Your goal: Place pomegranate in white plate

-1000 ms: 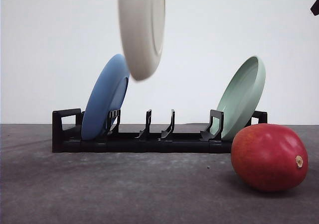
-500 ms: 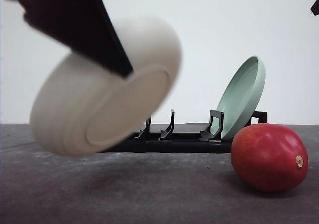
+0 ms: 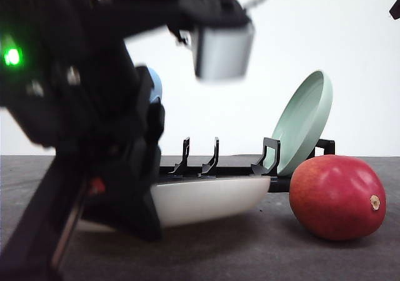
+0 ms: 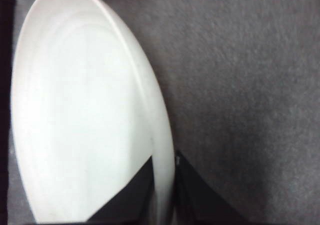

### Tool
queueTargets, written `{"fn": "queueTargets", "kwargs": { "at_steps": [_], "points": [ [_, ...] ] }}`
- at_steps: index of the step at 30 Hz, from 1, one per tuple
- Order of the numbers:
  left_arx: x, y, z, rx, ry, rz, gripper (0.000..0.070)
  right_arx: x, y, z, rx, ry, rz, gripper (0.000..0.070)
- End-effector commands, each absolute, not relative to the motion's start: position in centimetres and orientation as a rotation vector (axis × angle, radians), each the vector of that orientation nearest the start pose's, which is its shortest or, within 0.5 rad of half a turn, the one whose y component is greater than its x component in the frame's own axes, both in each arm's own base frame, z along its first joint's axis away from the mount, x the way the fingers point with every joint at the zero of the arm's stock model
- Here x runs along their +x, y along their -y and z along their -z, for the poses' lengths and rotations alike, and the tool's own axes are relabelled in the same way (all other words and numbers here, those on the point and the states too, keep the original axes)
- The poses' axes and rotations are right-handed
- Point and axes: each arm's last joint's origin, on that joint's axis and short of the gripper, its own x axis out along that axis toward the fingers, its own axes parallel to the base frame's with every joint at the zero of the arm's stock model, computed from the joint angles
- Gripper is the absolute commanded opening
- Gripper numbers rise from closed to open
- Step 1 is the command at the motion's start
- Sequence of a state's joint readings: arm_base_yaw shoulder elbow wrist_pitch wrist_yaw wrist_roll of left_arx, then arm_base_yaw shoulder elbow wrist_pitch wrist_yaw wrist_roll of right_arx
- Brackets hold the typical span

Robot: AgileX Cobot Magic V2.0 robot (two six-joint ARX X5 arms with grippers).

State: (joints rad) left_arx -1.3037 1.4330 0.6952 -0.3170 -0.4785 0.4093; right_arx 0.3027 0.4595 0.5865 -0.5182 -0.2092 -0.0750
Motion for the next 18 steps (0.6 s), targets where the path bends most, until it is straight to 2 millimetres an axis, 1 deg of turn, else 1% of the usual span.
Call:
{"fn": "queueTargets", "kwargs": {
  "at_steps": [1,3,6,8,11,12,15,18],
  "points": [
    [7.7,24.5,-16.1,1.232,-0.533,0.917,0.001,10.0,-3.8,-28.1,-0.094,-0.351,-0.525,0.0377],
    [7.8,24.7,-15.7,1.242,-0.542,0.916,0.001,10.0,-3.8,-28.1,-0.094,-0.351,-0.526,0.0377],
    [7.8,24.8,-15.5,1.237,-0.537,0.916,0.0047,10.0,-3.8,-28.1,-0.094,-0.351,-0.525,0.0377],
    [7.9,25.0,-15.6,1.222,-0.524,0.917,0.0132,10.0,-3.8,-28.1,-0.094,-0.351,-0.525,0.0377],
    [7.9,25.3,-15.8,1.199,-0.504,0.917,0.0317,10.0,-3.8,-28.1,-0.094,-0.351,-0.525,0.0377],
    [7.9,25.4,-15.9,1.191,-0.501,0.916,0.035,10.0,-3.8,-28.1,-0.094,-0.351,-0.525,0.0377],
    [8.0,25.8,-16.5,1.159,-0.502,0.911,0.036,10.0,-3.8,-28.1,-0.094,-0.351,-0.525,0.0377],
    [8.2,26.2,-17.5,1.111,-0.54,0.905,0.0367,10.0,-3.8,-28.1,-0.094,-0.351,-0.525,0.0377]
  ]
}}
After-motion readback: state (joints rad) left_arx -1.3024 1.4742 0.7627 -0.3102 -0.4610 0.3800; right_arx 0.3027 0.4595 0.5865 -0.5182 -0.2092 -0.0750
